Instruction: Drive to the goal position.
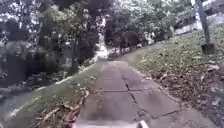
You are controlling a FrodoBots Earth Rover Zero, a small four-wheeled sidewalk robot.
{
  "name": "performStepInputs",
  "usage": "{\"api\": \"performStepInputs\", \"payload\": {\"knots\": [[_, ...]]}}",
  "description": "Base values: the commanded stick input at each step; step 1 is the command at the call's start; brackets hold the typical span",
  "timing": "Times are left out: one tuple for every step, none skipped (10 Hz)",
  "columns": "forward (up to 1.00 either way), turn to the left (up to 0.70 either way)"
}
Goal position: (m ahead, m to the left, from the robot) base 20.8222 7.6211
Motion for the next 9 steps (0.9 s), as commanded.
{"api": "performStepInputs", "payload": {"knots": [[0.85, 0.00], [0.85, -0.04], [0.85, -0.18], [0.85, -0.32], [0.85, -0.21], [0.85, 0.00], [0.85, 0.00], [0.85, 0.00], [0.85, 0.00]]}}
